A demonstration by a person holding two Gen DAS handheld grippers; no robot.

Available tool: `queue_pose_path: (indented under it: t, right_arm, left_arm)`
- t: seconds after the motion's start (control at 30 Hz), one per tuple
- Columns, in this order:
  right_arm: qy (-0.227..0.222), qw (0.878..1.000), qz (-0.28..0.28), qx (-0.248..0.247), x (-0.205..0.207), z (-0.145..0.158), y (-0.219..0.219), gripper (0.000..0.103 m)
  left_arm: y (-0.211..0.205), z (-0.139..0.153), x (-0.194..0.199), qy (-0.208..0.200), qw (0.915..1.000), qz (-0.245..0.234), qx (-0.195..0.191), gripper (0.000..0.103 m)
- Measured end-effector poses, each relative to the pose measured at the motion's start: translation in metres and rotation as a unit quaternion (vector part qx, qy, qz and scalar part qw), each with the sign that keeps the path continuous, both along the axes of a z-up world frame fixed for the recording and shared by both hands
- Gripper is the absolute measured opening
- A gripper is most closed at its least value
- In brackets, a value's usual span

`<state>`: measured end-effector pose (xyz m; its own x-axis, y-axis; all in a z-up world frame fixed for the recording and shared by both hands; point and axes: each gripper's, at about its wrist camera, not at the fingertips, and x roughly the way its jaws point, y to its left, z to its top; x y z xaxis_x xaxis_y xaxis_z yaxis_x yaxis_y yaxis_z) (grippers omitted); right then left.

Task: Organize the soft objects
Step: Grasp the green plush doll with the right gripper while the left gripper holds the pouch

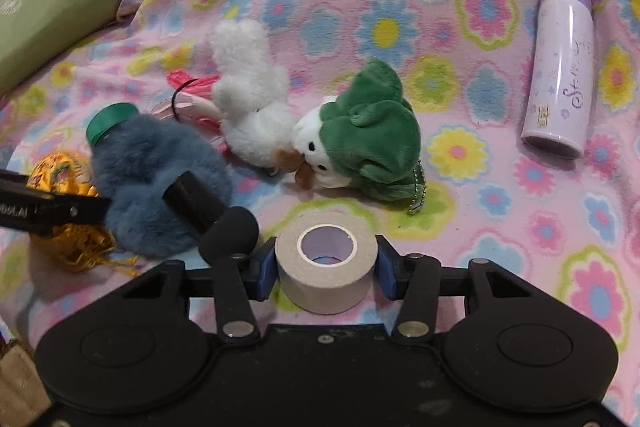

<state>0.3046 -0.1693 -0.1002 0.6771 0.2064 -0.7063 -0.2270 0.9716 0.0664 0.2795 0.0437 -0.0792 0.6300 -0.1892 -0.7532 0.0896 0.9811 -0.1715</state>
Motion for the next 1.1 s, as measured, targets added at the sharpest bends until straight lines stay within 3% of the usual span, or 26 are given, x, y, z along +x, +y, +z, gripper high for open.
queue_pose_path:
  t: [0.4,0.63,0.7,0.87,1.1]
  right_arm:
    - [-0.017,0.999,-0.018,-0.021,-0.017,0.022,-0.011,0.048]
    - [0.01,0.998,-0.061,-0.017,0.004,0.013,-0.026,0.049]
    - [0.003,0.997,-0.069,-0.02,0.007,0.013,-0.028,0.063]
    - [-0.024,0.998,-0.063,-0.013,0.019,0.023,-0.022,0.079]
    - [-0.03,0.998,-0.043,-0.039,0.056,0.02,0.005,0.085]
  left_arm:
    - [0.003,0.021,-0.013,-0.014,0.9998,0.012,-0.011,0.071]
    - [0.001,0.026,-0.013,-0.018,0.9997,0.013,-0.01,0.071]
    - [0.003,0.024,-0.013,-0.013,0.9998,0.013,-0.013,0.071]
    - [0.005,0.016,-0.01,0.0,0.9998,0.012,-0.018,0.071]
    - [0.007,0.012,-0.006,0.008,0.9995,0.013,-0.027,0.071]
